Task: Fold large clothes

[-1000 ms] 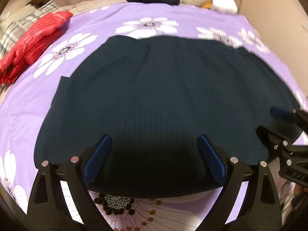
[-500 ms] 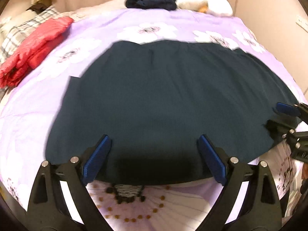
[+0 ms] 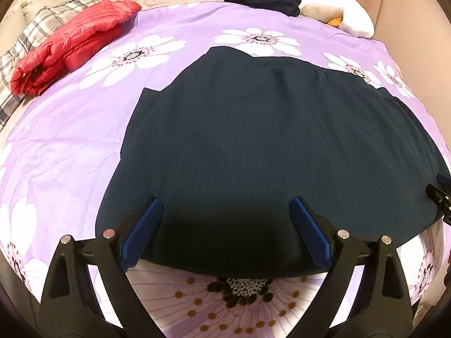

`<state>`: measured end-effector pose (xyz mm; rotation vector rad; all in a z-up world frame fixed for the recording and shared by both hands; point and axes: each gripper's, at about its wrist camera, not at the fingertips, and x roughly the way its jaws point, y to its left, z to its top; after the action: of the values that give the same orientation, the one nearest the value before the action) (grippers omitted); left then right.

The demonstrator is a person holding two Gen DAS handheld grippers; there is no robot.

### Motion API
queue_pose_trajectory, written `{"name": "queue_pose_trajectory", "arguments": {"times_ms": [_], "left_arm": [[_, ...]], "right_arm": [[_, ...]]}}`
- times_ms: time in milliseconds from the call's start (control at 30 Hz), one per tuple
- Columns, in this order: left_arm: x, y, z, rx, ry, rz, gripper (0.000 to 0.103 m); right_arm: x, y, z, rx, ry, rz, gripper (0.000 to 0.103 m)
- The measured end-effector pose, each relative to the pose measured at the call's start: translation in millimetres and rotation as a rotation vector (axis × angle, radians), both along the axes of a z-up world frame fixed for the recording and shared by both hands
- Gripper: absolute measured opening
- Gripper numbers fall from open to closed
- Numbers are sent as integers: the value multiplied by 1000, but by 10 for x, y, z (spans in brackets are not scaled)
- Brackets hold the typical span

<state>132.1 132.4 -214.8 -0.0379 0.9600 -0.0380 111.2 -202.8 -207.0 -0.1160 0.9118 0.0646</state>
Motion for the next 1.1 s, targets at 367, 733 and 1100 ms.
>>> {"name": "queue_pose_trajectory", "arguments": {"times_ms": [367,733,1100], "left_arm": [[-149,219,4,-8,-5,20,94],[-415,609,122,85,-13,139,94],[-359,90,333,8,-86,7,94]], "right_arm": [[-200,-574,65,-37,-5,-141,76],[-431,-983,269,-61,-38,-282,76],[-284,-161,451,44,-104,-58,77]]}}
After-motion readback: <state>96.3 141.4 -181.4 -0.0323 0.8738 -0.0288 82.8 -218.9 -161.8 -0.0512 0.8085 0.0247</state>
